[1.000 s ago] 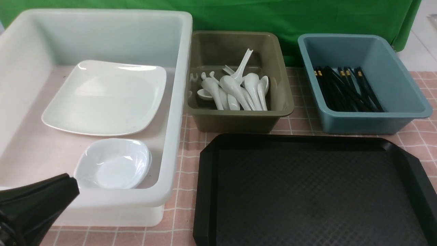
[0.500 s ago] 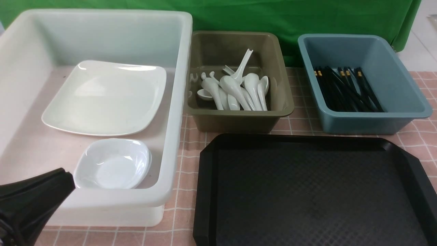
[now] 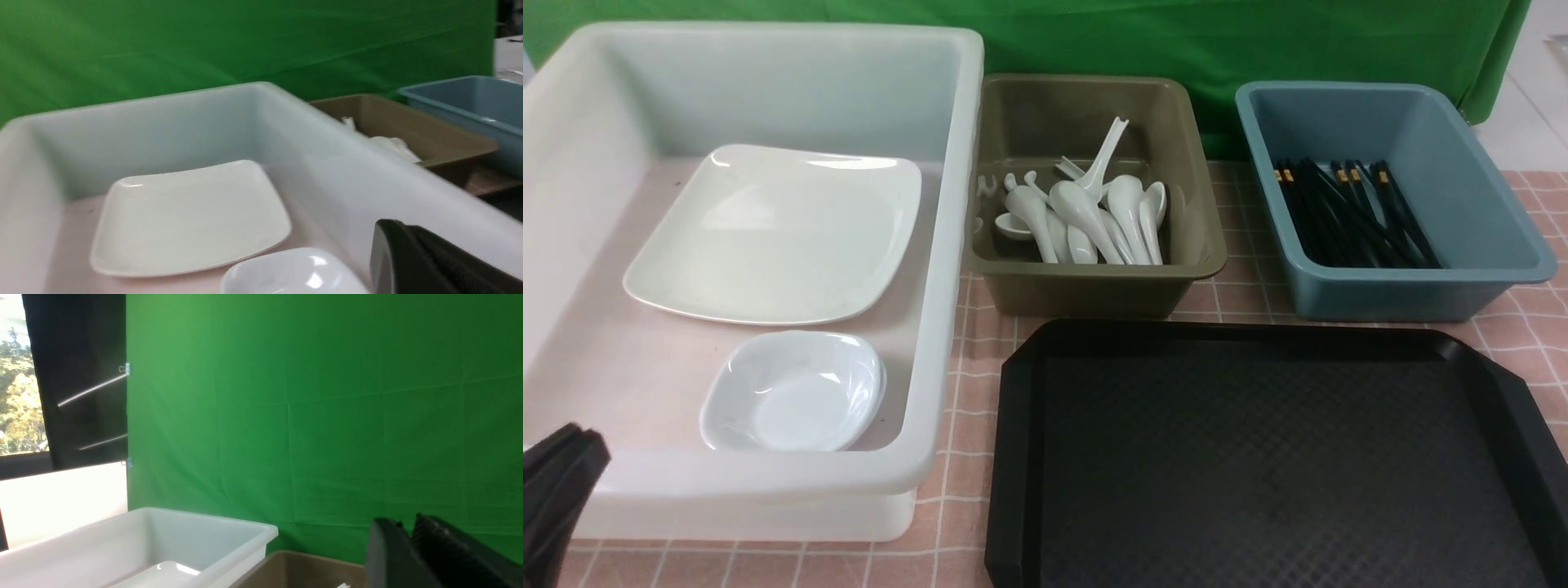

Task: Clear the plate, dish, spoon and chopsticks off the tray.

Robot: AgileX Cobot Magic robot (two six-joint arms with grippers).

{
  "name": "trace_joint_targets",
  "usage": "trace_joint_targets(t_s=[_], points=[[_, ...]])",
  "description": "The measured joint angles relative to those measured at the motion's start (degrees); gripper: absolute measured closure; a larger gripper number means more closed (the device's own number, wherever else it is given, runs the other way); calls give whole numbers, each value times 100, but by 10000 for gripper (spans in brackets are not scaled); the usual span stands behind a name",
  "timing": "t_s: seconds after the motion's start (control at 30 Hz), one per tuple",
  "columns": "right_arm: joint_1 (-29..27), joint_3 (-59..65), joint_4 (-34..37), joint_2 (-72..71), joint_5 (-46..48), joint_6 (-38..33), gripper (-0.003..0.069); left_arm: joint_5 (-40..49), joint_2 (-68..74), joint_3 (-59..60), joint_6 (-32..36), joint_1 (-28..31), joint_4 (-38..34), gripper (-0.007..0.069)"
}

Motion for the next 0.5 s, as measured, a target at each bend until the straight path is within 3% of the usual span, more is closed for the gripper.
trace_joint_targets(t_s=[0.17, 0.3, 0.5], points=[[0, 0, 0, 0, 0, 0, 495, 421, -505, 233, -371, 669, 374, 622], [0, 0, 0, 0, -1, 0, 484, 1086, -549, 251, -418, 724, 552, 621], [0, 0, 0, 0, -1, 0, 471, 1136, -549, 251, -418, 724, 595, 621]])
